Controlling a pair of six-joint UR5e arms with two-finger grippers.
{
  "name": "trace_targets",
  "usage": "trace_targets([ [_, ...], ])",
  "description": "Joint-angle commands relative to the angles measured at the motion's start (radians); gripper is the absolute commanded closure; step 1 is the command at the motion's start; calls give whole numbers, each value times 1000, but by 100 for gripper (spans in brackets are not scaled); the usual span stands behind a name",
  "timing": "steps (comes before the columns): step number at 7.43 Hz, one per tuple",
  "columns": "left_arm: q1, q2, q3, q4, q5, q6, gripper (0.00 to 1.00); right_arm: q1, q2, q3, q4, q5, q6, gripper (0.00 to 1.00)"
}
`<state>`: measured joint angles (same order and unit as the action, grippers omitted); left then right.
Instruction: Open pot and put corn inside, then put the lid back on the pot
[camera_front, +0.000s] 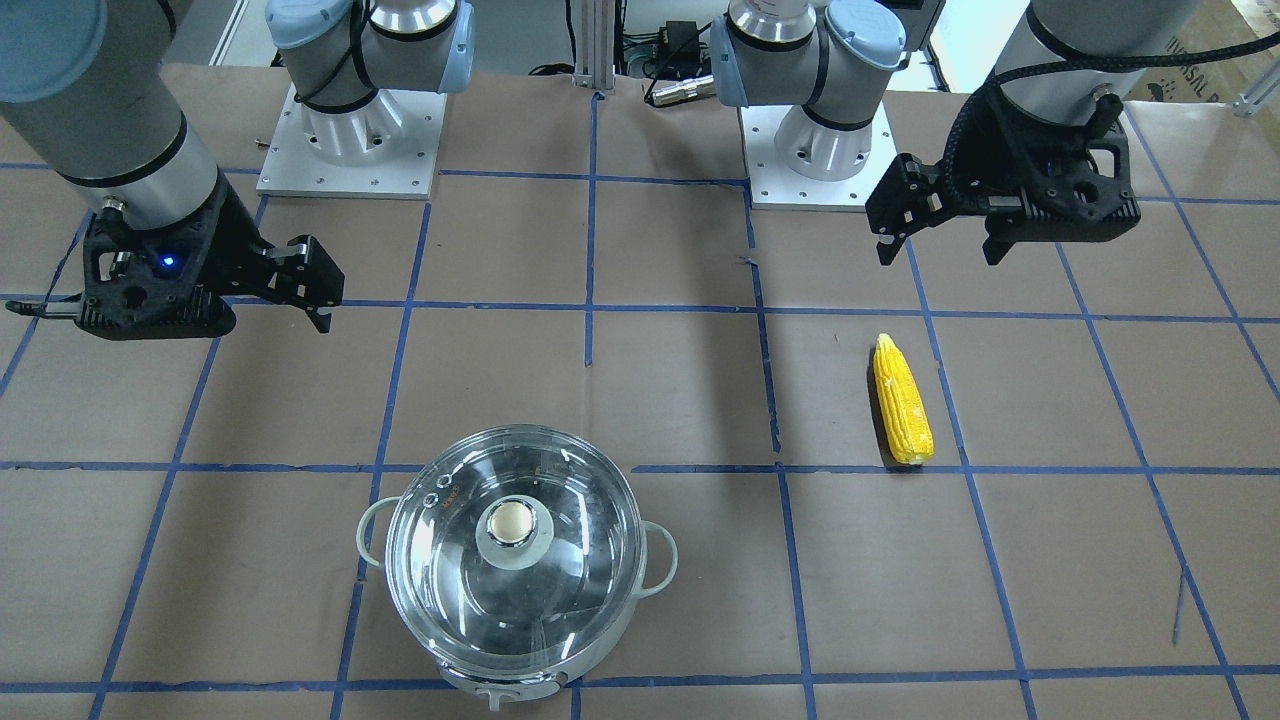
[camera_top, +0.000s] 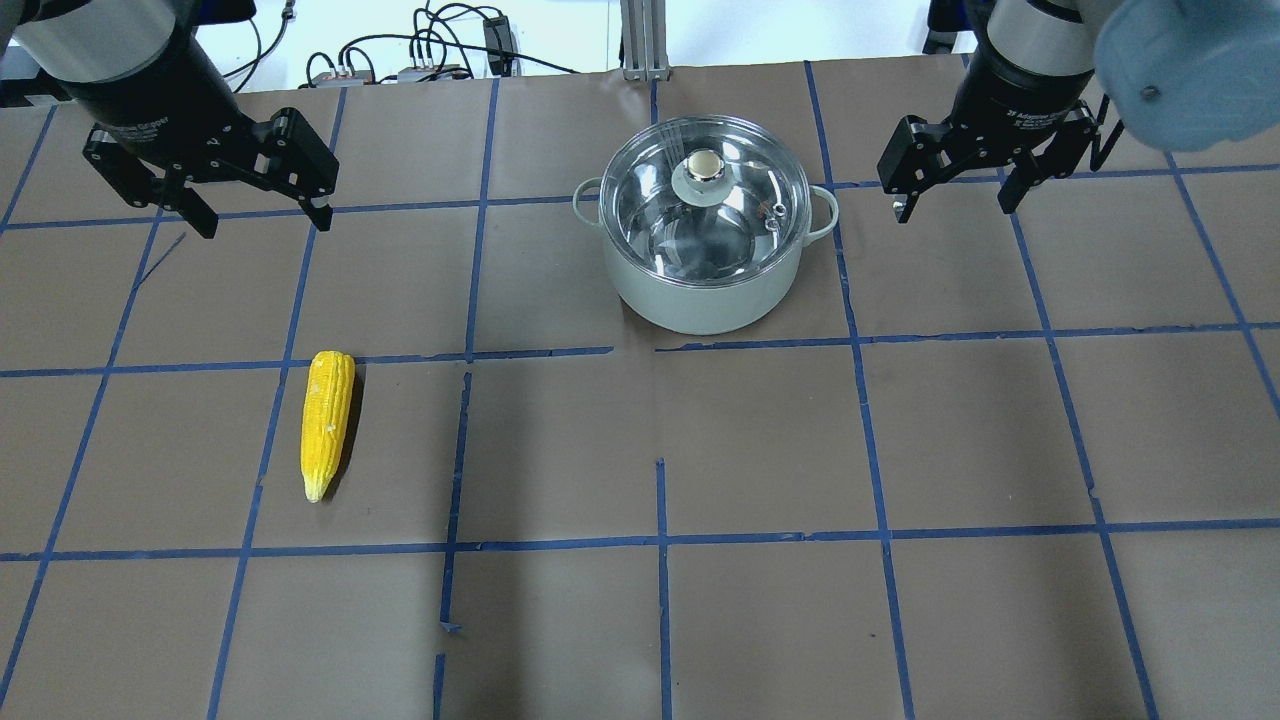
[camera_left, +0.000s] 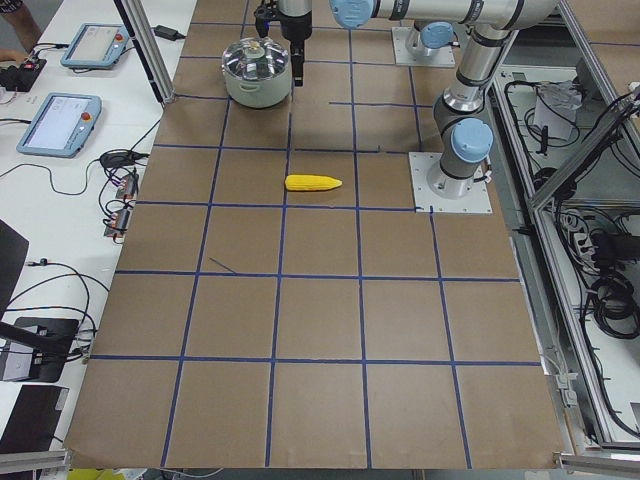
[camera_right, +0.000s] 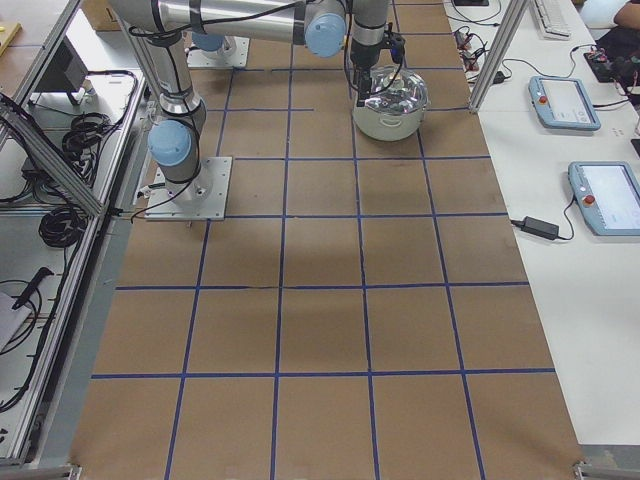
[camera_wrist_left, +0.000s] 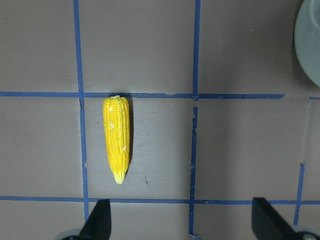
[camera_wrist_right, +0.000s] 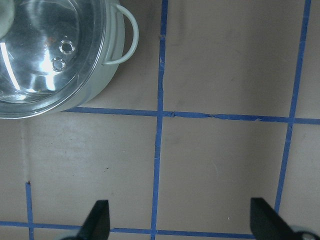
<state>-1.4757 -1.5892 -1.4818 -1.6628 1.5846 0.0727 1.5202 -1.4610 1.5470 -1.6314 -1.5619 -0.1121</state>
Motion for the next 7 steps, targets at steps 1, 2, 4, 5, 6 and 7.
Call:
trace_targets([
  [1, 0, 0, 0, 0, 0, 1, 0, 0, -1, -4, -1, 0, 0, 0],
  [2, 0, 0, 0, 0, 0, 1, 0, 0, 5, -8, -1, 2, -1, 0],
  [4, 0, 0, 0, 0, 0, 2, 0, 20, 5, -15, -4, 14, 15, 0],
  [5, 0, 0, 0, 0, 0, 2, 0, 64, 13, -43, -5, 14, 81, 0],
  [6, 0, 2, 0, 0, 0, 2, 0, 121, 48, -98, 5, -1, 145, 0],
  [7, 0, 2, 0, 0, 0, 2, 0, 162, 94, -152, 8, -1, 173, 0],
])
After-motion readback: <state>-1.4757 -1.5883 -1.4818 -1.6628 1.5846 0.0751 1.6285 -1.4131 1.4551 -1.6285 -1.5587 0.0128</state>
